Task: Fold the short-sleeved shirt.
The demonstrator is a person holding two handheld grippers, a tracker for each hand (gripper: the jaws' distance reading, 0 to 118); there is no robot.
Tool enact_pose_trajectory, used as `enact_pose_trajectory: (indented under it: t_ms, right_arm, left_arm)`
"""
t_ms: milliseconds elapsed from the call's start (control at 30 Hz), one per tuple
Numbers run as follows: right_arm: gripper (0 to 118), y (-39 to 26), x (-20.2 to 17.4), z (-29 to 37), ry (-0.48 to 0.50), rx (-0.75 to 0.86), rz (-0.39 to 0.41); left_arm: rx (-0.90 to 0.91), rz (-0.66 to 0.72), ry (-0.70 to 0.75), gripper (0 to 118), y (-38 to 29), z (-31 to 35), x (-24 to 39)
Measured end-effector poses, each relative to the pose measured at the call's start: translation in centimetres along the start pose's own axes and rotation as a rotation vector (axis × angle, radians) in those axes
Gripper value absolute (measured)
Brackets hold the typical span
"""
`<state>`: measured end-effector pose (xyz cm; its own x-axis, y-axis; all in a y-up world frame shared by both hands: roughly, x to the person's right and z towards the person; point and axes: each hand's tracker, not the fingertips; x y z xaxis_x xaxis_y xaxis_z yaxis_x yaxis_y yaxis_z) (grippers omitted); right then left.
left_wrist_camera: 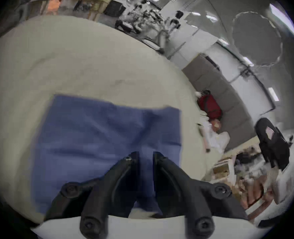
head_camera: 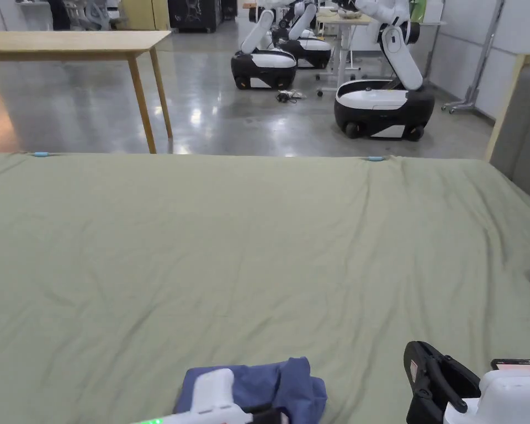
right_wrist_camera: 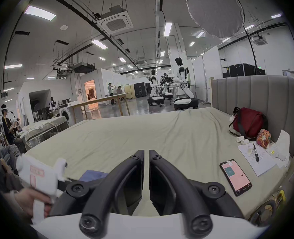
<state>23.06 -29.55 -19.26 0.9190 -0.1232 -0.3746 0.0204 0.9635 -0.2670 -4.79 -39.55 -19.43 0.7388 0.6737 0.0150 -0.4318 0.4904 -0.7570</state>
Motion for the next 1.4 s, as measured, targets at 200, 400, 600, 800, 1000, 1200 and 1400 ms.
enact_pose_trajectory:
  t_ms: [200,400,600,800,1000,1200,1400]
  right_arm:
    - [11,-0.1,0.5,0.1,-0.016,-0.018,0.005]
    - [11,-0.7,-0.2,-1.7,0.048,-0.089,-0.032]
    - [11,-5.6,-0.4,-7.7,0.204,-0.288,-0.350]
    - [11,-10.6,-1.5,-10.6,0.252,-0.414,-0.440]
    - [9,-12.2,-0.2,-11.5,0.162,-0.456,-0.507]
    - [9,-11.5,-0.5,-11.3,0.146,-0.447,-0.461]
    - [9,-11.5,-0.6,-11.2,0.142,-0.441,-0.462]
  left_arm:
    - [-0.069,-0.018,0.054,18,-0.7,-4.7,1.8]
    - [0.014,-0.048,0.045,18,0.3,0.6,2.4]
    - [0.227,-0.003,0.063,35,1.0,9.8,-1.8]
    - [0.306,0.270,0.026,112,0.9,12.2,-8.7]
    - [0.123,0.533,-0.170,112,-0.5,8.1,-13.5]
    - [0.104,0.677,-0.508,111,-0.1,3.6,-14.3]
    - [0.036,0.594,-0.272,27,0.1,2.1,-12.6]
